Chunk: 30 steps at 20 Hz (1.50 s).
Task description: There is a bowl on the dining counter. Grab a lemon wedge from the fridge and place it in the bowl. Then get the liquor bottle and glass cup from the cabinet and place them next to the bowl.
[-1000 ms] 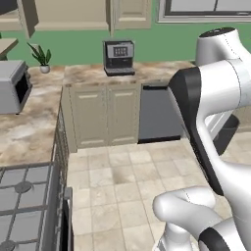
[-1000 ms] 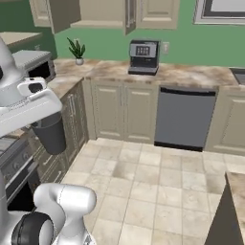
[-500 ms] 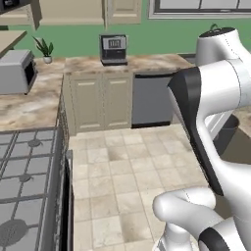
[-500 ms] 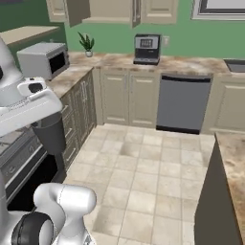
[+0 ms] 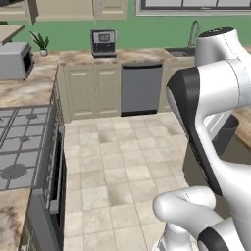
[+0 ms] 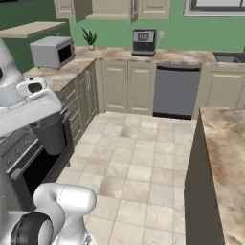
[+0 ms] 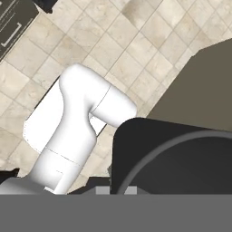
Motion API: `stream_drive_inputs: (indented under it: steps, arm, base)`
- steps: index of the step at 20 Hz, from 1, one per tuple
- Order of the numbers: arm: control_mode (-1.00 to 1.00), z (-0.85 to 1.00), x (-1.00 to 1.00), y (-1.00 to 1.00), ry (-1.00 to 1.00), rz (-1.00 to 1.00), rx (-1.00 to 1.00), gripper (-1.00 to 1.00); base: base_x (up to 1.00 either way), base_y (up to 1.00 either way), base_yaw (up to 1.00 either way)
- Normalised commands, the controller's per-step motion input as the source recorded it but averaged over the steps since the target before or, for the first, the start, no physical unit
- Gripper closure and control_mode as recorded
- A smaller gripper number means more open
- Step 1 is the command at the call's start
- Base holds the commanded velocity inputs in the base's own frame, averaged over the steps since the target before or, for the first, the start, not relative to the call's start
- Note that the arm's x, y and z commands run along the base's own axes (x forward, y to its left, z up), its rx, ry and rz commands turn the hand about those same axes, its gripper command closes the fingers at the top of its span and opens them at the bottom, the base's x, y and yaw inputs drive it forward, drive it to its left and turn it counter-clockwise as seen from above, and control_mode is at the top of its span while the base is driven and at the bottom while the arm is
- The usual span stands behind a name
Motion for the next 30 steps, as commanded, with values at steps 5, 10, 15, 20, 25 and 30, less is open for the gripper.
stream_drive_inputs:
  steps: [5, 10, 15, 20, 25, 30]
  arm:
    - [1.00, 0.00, 0.00, 0.00, 0.00, 0.00, 0.00, 1.00]
    - [1.00, 0.00, 0.00, 0.00, 0.00, 0.00, 0.00, 1.00]
    - [1.00, 0.00, 0.00, 0.00, 0.00, 0.00, 0.00, 1.00]
    - [1.00, 0.00, 0.00, 0.00, 0.00, 0.00, 0.00, 1.00]
    - [1.00, 0.00, 0.00, 0.00, 0.00, 0.00, 0.00, 1.00]
    - [1.00, 0.00, 0.00, 0.00, 0.00, 0.00, 0.00, 1.00]
  base:
    - [-1.00, -0.57, -0.04]
    - [-1.00, -0.51, -0.04]
    - [-1.00, -0.47, -0.04]
    - [-1.00, -0.48, -0.03]
    - [-1.00, -0.47, -0.03]
    - [-0.69, -0.68, 0.00]
